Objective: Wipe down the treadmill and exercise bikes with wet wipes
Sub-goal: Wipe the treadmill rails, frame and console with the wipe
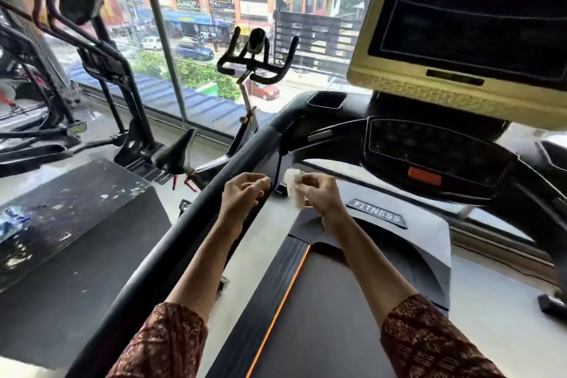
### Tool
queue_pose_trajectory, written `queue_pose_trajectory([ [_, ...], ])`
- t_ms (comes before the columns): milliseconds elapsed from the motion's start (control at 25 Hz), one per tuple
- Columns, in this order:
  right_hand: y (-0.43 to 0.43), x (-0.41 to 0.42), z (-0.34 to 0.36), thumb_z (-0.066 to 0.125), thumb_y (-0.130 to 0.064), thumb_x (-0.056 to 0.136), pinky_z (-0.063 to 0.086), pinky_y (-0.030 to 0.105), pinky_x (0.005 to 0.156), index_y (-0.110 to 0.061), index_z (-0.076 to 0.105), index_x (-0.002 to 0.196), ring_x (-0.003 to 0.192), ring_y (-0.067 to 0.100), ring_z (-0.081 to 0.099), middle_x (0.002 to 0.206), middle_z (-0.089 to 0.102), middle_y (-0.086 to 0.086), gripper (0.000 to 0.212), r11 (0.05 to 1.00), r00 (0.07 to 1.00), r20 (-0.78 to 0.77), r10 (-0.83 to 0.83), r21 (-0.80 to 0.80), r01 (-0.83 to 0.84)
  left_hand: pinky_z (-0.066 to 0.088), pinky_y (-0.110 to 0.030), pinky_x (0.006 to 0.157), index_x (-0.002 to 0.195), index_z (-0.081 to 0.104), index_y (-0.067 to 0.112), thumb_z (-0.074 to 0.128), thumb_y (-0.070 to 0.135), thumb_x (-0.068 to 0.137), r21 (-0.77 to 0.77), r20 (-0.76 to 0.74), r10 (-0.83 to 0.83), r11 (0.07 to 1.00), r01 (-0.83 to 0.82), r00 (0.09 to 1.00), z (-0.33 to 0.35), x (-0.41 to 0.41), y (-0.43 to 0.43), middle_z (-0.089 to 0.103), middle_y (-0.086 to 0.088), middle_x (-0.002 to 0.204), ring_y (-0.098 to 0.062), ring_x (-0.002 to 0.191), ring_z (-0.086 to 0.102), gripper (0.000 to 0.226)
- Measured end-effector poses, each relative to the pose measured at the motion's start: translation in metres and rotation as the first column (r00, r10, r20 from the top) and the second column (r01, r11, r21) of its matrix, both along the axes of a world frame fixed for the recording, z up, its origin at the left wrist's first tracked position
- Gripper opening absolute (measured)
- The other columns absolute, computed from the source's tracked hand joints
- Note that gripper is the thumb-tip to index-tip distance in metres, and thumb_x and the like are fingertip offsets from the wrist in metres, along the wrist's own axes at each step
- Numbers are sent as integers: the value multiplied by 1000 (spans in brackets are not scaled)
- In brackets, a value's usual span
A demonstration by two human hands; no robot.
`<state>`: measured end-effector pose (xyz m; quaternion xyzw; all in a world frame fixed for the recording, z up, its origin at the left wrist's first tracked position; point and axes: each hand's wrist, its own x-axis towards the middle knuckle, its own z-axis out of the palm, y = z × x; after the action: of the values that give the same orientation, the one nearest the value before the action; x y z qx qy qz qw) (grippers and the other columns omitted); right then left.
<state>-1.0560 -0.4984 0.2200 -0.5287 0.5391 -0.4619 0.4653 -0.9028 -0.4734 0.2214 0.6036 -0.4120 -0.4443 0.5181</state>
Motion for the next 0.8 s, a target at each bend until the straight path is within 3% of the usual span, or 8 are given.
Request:
queue_pose_trajectory([
  [200,-83,-20,-7,61,-2,88,50,28,64,-9,66,85,65,8,58,72,63,-3,9,999,999,2,34,1,-34,46,-24,70,84,66,22,65,19,89,-31,13,4,1000,-4,1000,0,-14,-78,71,-4,88,-11,79,60,6],
  [360,-154,-27,-13,63,0,86,48,26,64,-8,67,89,68,11,58,75,64,0,9,998,997,-33,63,-21,-64,43,-16,60,84,66,20,66,16,89,-65,-7,15,998,-15,1000,-5,-18,-146,67,-7,85,-10,72,56,6],
  [480,-220,-26,-7,67,-5,84,49,26,66,-17,67,82,72,12,61,76,64,-4,12,996,992,-97,84,3,-84,43,-16,58,84,67,20,68,15,86,-57,12,28,998,-28,1000,-2,-15,-205,68,-4,83,-11,74,56,5],
  [560,-261,-22,0,71,-15,83,50,29,74,-21,70,82,78,14,64,78,67,-5,6,996,973,-227,40,-71,-57,43,-18,57,83,67,19,69,14,86,-71,48,52,996,-48,997,4,-10,-239,69,-1,79,-12,71,57,7],
  [680,-309,-16,3,66,-16,89,46,23,74,-6,72,87,76,17,65,80,71,4,12,937,907,-405,-112,-346,-39,45,-11,50,75,65,24,67,8,86,-126,130,100,988,-84,986,11,1,-284,67,9,69,-3,60,60,19],
  [760,-335,-14,-11,58,-1,88,45,24,82,-3,71,91,87,26,67,89,71,11,14,860,822,-563,-85,-458,-224,50,-15,62,75,64,27,70,12,85,-94,257,142,988,-122,956,2,4,-305,67,12,71,-6,70,65,19],
  [800,-345,-11,-21,52,3,85,44,26,91,-3,69,101,100,30,65,100,70,13,24,834,740,-673,-11,-415,-365,51,-19,72,79,67,28,70,14,84,-56,326,135,991,-124,936,-7,4,-312,68,9,76,-11,79,67,15],
])
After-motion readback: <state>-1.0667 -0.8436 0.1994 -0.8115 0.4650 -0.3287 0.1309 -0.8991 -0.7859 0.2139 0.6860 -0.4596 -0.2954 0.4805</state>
